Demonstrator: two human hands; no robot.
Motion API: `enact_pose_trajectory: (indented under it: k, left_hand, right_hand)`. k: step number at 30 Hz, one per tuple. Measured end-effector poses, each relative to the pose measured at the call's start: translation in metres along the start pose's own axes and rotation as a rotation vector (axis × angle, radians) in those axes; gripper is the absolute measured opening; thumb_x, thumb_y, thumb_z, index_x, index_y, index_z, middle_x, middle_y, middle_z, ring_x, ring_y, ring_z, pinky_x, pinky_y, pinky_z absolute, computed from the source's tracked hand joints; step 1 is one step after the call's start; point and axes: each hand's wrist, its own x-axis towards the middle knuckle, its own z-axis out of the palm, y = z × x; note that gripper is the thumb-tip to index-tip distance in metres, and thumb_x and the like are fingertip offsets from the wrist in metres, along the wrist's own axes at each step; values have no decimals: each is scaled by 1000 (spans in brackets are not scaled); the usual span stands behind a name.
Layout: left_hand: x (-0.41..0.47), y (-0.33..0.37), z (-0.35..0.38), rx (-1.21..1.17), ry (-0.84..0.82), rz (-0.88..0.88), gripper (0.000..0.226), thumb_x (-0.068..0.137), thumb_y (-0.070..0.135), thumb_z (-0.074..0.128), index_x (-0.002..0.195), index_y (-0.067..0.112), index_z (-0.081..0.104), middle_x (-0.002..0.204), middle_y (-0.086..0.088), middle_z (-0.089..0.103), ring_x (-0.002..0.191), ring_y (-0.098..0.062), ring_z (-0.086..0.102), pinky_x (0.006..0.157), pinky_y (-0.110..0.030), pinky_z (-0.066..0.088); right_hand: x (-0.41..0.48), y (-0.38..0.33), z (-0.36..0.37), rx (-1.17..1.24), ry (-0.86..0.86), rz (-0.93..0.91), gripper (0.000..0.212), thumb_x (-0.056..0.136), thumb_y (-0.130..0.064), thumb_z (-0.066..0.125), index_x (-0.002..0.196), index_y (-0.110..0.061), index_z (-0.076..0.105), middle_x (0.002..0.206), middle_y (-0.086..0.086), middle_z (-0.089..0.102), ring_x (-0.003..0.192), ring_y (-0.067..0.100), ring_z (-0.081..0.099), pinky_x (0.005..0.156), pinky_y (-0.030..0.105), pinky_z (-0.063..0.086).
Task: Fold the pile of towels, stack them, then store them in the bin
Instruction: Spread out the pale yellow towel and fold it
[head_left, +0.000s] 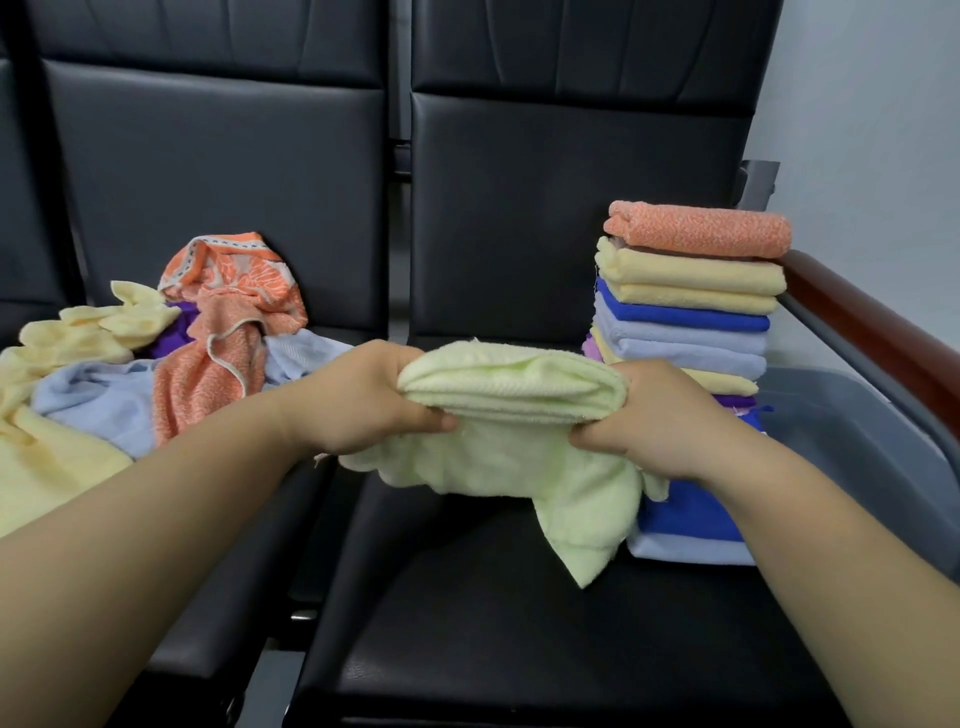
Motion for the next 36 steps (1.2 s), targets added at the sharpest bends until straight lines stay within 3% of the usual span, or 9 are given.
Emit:
enact_pose_trajectory:
  k: [5,9,14,19,23,26,32,34,36]
  left_hand:
    - [0,2,6,-474,58,16,36,85,16,74,119,6,67,110,-21,74,104,-43,70,88,-53,57]
    - [1,13,10,-600,79,-4,32,88,1,73,118,11,68,114,-17,74,108,-37,71,91,-49,59]
    - [-7,20,0,-11,-103,19,34,73,14,91,102,17,72,94,4,78,88,-11,75,75,-25,59]
    - [-12,25,-12,361,-72,-38,14,79,23,83,82,19,69,78,6,73,73,-7,68,65,-23,51]
    - [-15,53,-35,536,-17,-33,13,78,26,81,80,24,68,77,6,72,73,-7,65,65,-25,50]
    - [-17,82,-57,631,64,-17,15,78,26,81,78,22,66,75,5,70,70,-11,65,61,-24,46]
    - [-24,128,-99,682,226,21,21,76,27,84,76,24,63,78,5,68,76,-17,64,68,-29,48]
    - [-27,135,-107,683,235,15,24,76,26,86,75,27,62,77,9,67,73,-10,62,62,-24,45]
    - [-30,141,-114,699,228,3,27,74,27,87,73,30,60,76,12,67,72,-5,61,60,-21,42]
  right_hand:
    - [1,4,11,-1,-118,45,21,79,-27,80,72,-20,62,67,-5,63,65,16,59,63,35,48]
    - [2,9,14,294,-133,60,20,85,-22,79,105,-22,76,100,-3,80,100,20,75,97,50,58]
    - [1,5,11,384,-210,-3,36,83,-16,85,117,-25,75,112,-6,78,109,14,73,102,47,56]
    - [-4,-9,3,6,-215,-15,26,76,-23,88,95,-26,71,88,-7,77,82,8,73,76,30,60]
    - [-5,-30,-13,-311,-159,3,20,84,-27,77,78,-16,61,74,2,65,67,18,57,61,32,45]
    - [-4,-52,-40,-249,-108,-36,18,86,-30,76,84,-14,67,81,5,71,71,19,62,65,33,48]
    - [-8,-87,-87,248,-101,-97,16,89,-16,77,103,-25,77,96,-1,80,101,23,76,97,45,59]
    - [-9,-95,-94,229,-72,-127,14,87,-22,79,93,-34,76,92,-2,78,110,24,71,107,46,51]
    - [-10,-104,-103,71,-68,-151,11,81,-33,82,89,-32,75,89,-5,76,99,17,72,100,41,53]
